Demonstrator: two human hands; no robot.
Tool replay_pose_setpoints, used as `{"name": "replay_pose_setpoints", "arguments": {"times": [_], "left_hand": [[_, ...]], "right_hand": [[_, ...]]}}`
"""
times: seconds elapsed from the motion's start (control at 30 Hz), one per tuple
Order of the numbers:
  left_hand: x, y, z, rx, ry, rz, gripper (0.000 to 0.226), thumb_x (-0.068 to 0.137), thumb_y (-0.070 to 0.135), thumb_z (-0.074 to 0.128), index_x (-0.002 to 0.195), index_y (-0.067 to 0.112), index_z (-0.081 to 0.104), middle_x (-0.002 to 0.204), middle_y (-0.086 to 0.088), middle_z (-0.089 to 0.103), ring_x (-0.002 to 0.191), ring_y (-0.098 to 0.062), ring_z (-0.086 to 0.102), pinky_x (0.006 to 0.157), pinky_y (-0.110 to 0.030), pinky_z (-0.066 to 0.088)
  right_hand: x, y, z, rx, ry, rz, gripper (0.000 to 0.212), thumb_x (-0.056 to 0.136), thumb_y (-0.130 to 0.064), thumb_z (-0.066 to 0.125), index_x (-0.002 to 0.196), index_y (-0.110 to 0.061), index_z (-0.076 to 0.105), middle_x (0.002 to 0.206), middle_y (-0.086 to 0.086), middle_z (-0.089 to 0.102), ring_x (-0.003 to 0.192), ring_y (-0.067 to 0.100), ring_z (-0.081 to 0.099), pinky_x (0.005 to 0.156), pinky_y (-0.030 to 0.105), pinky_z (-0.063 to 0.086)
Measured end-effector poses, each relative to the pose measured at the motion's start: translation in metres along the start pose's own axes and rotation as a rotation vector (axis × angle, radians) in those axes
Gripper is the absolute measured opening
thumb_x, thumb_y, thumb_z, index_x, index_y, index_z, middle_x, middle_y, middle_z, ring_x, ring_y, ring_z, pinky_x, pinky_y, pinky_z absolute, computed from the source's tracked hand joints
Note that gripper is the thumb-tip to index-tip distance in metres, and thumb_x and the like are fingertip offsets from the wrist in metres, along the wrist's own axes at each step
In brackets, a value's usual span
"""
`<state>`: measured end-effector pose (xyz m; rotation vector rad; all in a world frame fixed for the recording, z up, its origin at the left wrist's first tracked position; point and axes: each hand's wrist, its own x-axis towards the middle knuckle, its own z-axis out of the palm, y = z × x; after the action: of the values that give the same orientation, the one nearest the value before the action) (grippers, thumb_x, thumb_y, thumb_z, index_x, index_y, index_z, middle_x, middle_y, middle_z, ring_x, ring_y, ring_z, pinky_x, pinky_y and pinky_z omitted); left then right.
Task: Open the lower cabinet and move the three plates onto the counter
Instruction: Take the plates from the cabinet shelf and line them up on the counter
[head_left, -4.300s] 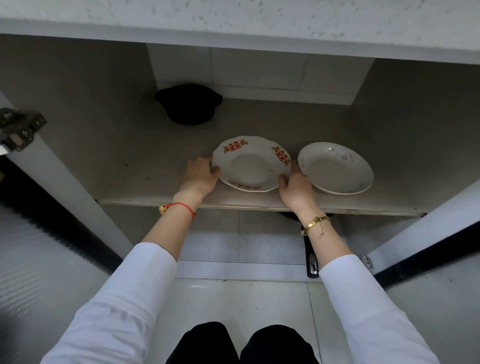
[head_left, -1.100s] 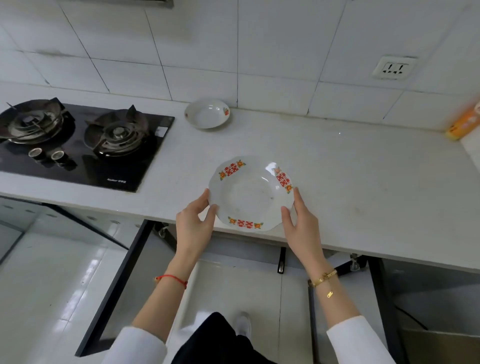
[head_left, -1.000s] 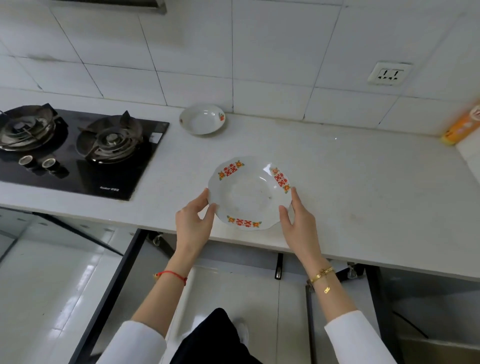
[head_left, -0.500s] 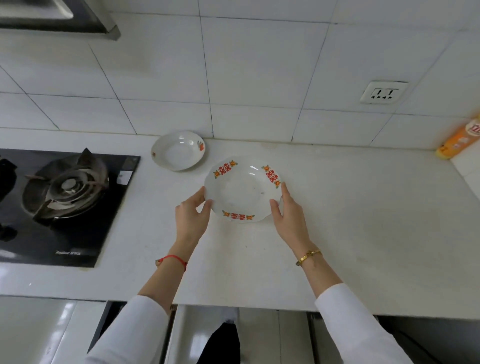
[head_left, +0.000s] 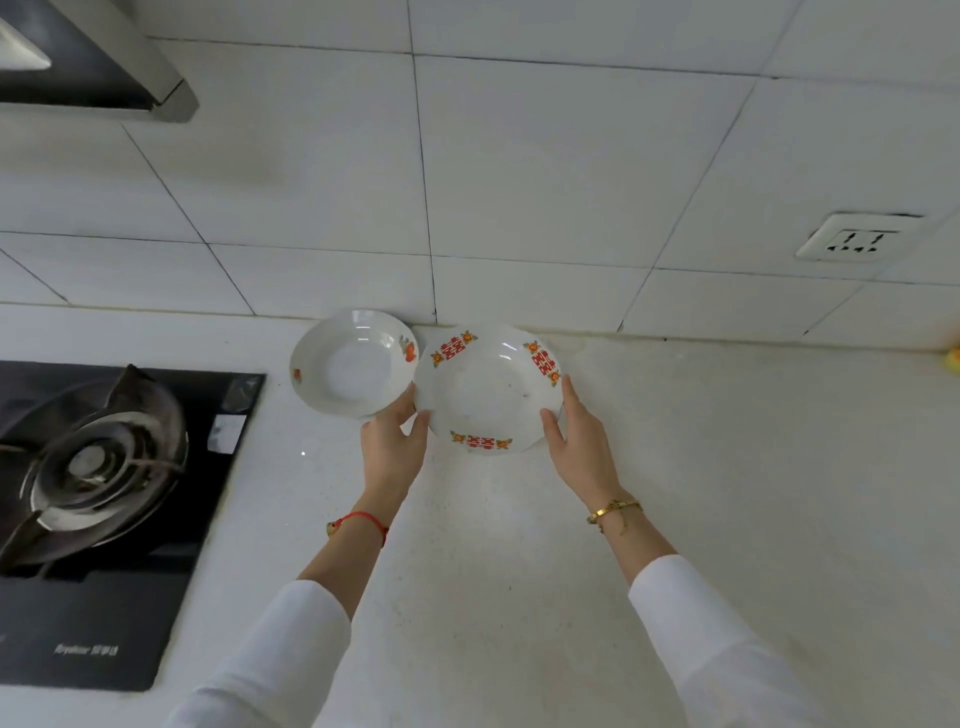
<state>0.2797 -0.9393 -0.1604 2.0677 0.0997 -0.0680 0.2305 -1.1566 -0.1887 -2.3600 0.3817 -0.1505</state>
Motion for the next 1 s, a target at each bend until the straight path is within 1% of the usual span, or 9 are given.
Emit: {"name": "replay_pose_setpoints", "arguments": {"times": [0.07, 0.13, 0.23, 0.37, 0.47, 0.57, 0.67, 0.8, 1.0], "left_hand": [[0.013, -0.007, 0.007, 0.0, -0.008, -0.008, 0.044, 0.092, 0.012, 0.06, 0.135, 0.018, 0.055, 0.123, -0.002, 0.067, 0.114, -0.019, 0.061, 0.099, -0.024, 0.039], [0.026, -0.014, 0.015, 0.002, -0.021, -0.019, 0.044, 0.092, 0.013, 0.061, 0.135, 0.018, 0.054, 0.123, -0.003, 0.067, 0.113, -0.02, 0.062, 0.1, -0.028, 0.041], [0.042, -0.022, 0.026, 0.022, -0.037, -0.047, 0.045, 0.093, 0.016, 0.06, 0.137, 0.016, 0.052, 0.123, -0.005, 0.067, 0.113, -0.021, 0.062, 0.1, -0.028, 0.04], [0.056, -0.03, 0.036, 0.04, -0.046, -0.037, 0.044, 0.093, 0.014, 0.058, 0.137, 0.017, 0.053, 0.117, -0.005, 0.07, 0.109, -0.021, 0.064, 0.103, -0.036, 0.046], [0.063, -0.032, 0.041, 0.031, -0.035, -0.027, 0.042, 0.093, 0.01, 0.056, 0.134, 0.018, 0.056, 0.113, -0.002, 0.071, 0.102, -0.016, 0.064, 0.099, -0.028, 0.044], [0.069, -0.032, 0.045, 0.011, -0.026, -0.037, 0.039, 0.094, 0.008, 0.054, 0.131, 0.017, 0.059, 0.109, -0.002, 0.072, 0.094, -0.008, 0.058, 0.099, -0.03, 0.045], [0.071, -0.033, 0.049, 0.036, -0.013, -0.025, 0.04, 0.094, 0.009, 0.053, 0.133, 0.019, 0.057, 0.11, -0.001, 0.072, 0.098, -0.014, 0.063, 0.096, -0.03, 0.047], [0.073, -0.037, 0.052, 0.102, -0.013, -0.033, 0.038, 0.095, 0.012, 0.053, 0.132, 0.019, 0.057, 0.108, -0.001, 0.072, 0.098, -0.022, 0.068, 0.088, -0.024, 0.047], [0.077, -0.043, 0.057, 0.105, -0.025, -0.056, 0.042, 0.095, 0.013, 0.054, 0.136, 0.019, 0.054, 0.112, -0.004, 0.072, 0.101, -0.024, 0.068, 0.095, -0.037, 0.05]], "right_hand": [[0.011, 0.004, 0.006, -0.016, -0.012, 0.012, 0.061, 0.101, -0.033, 0.042, 0.152, -0.012, 0.017, 0.128, 0.01, 0.06, 0.103, 0.023, 0.064, 0.084, 0.032, 0.056], [0.022, 0.009, 0.012, -0.005, -0.019, 0.018, 0.061, 0.101, -0.031, 0.043, 0.152, -0.011, 0.017, 0.13, 0.009, 0.059, 0.106, 0.022, 0.063, 0.085, 0.031, 0.056], [0.037, 0.021, 0.023, -0.005, -0.025, 0.016, 0.061, 0.1, -0.034, 0.042, 0.152, -0.013, 0.018, 0.126, 0.007, 0.06, 0.104, 0.02, 0.063, 0.083, 0.036, 0.058], [0.055, 0.032, 0.037, -0.005, -0.044, 0.03, 0.06, 0.099, -0.036, 0.041, 0.151, -0.016, 0.018, 0.127, 0.006, 0.059, 0.106, 0.019, 0.061, 0.084, 0.038, 0.058], [0.065, 0.036, 0.044, -0.001, -0.056, 0.04, 0.06, 0.099, -0.035, 0.043, 0.15, -0.016, 0.02, 0.129, 0.005, 0.058, 0.11, 0.019, 0.06, 0.087, 0.036, 0.056], [0.072, 0.04, 0.049, -0.003, -0.061, 0.035, 0.058, 0.099, -0.037, 0.043, 0.149, -0.017, 0.022, 0.126, 0.004, 0.06, 0.108, 0.018, 0.061, 0.086, 0.035, 0.057], [0.076, 0.043, 0.052, 0.005, -0.058, 0.047, 0.059, 0.099, -0.036, 0.043, 0.15, -0.019, 0.02, 0.123, 0.003, 0.061, 0.105, 0.015, 0.062, 0.085, 0.033, 0.058], [0.078, 0.045, 0.054, 0.008, -0.064, 0.054, 0.059, 0.099, -0.035, 0.044, 0.151, -0.019, 0.02, 0.122, 0.002, 0.062, 0.102, 0.013, 0.063, 0.082, 0.031, 0.059], [0.081, 0.046, 0.055, -0.008, -0.074, 0.058, 0.06, 0.099, -0.035, 0.044, 0.151, -0.018, 0.02, 0.12, 0.003, 0.063, 0.1, 0.012, 0.063, 0.08, 0.029, 0.058]]}}
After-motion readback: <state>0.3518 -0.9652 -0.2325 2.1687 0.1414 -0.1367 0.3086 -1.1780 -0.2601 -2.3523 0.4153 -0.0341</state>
